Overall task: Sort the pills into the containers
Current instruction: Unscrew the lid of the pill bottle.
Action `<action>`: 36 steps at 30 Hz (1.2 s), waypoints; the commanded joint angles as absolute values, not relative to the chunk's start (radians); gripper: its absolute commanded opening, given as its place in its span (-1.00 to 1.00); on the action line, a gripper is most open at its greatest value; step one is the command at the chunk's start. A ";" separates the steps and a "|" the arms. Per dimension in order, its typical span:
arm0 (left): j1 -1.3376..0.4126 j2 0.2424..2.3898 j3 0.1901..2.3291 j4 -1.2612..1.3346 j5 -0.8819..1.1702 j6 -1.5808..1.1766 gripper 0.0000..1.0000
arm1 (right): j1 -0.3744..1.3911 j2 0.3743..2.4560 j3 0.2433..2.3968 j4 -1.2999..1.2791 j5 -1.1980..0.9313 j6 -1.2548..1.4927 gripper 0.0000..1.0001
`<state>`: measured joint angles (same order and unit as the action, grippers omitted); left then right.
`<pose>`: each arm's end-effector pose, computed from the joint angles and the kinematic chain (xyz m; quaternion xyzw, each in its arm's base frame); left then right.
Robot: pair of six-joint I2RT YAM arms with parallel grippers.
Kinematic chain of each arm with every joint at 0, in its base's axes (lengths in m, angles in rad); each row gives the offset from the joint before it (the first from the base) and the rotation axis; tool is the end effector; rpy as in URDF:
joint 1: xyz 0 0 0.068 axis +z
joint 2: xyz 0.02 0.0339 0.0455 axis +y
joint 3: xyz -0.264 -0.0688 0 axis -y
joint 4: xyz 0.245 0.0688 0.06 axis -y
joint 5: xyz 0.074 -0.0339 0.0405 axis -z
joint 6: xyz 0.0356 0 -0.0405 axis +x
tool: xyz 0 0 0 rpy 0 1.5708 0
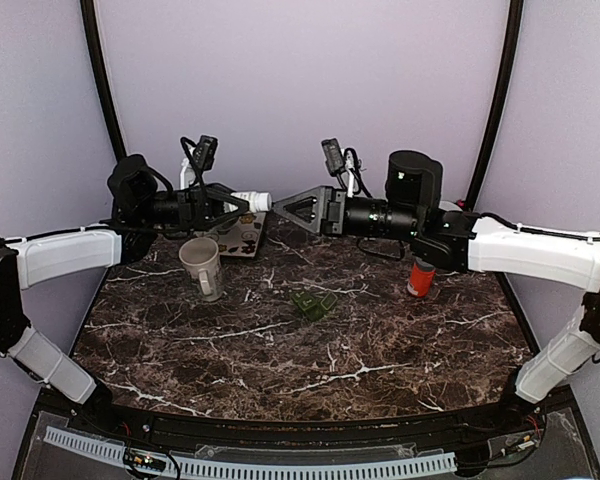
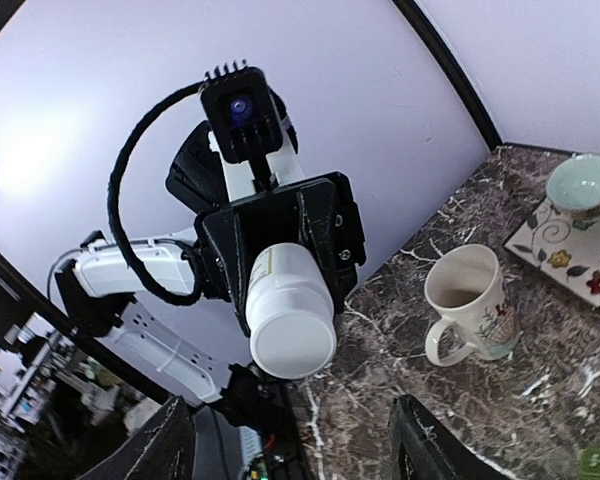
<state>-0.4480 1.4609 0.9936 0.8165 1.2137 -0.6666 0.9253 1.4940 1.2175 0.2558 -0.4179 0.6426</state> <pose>0.2722 -0.1678 0.3487 0.4130 0.5193 -0.6335 0.3981 0.2040 0.2949 0.3654 -0.2422 0.6714 0.5883 0.3801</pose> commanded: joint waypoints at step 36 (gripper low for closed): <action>-0.451 1.414 0.934 0.852 1.170 -0.546 -1.00 | 0.881 1.686 1.375 0.378 -0.590 1.193 -0.19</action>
